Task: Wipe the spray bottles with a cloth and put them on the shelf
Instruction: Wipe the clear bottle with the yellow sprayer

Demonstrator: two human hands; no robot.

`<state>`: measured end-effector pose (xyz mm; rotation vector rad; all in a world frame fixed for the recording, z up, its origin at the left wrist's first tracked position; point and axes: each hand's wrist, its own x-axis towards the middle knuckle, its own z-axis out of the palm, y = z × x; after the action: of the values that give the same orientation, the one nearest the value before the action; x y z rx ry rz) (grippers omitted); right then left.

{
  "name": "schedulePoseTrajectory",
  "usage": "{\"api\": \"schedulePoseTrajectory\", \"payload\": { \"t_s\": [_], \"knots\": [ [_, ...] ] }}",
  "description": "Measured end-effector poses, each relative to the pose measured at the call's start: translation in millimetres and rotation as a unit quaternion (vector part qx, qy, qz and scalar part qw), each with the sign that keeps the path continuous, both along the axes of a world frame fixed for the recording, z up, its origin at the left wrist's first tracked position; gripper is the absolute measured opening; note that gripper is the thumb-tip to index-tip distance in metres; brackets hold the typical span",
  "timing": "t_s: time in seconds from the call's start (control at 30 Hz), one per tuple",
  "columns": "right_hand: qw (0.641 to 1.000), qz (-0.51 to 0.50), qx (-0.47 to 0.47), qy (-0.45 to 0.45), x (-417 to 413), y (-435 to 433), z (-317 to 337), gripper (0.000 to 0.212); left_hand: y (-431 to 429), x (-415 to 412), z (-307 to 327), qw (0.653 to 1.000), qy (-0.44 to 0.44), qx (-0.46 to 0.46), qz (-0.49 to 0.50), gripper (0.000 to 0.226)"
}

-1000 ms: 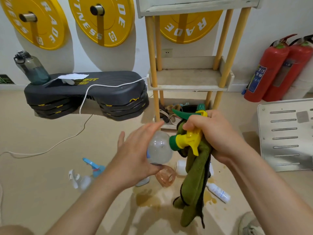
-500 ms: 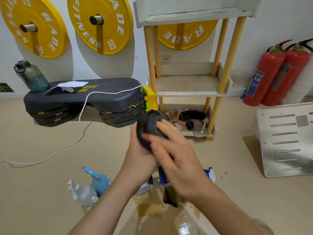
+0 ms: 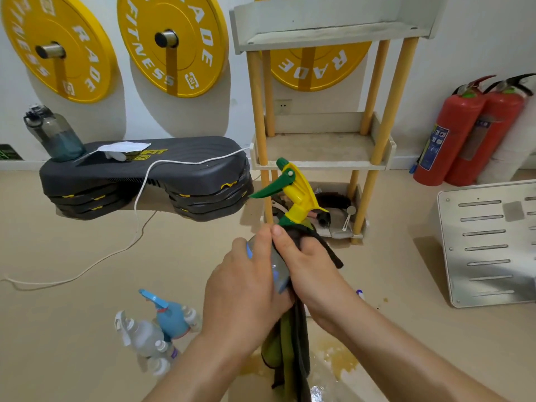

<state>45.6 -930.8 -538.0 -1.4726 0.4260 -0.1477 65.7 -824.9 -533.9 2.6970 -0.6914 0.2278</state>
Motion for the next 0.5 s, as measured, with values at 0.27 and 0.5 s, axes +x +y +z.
{"api": "schedulePoseTrajectory", "payload": {
  "t_s": [0.27, 0.5],
  "knots": [
    [0.986, 0.042, 0.143, -0.070, 9, -40, 31, 0.017, 0, -6, -11, 0.904, 0.268, -0.329, -0.054, 0.099],
    [0.987, 0.047, 0.142, -0.063, 20, -52, 31, 0.031, -11, 3, -5, 0.739, 0.444, -0.500, -0.076, 0.099]
  ]
}}
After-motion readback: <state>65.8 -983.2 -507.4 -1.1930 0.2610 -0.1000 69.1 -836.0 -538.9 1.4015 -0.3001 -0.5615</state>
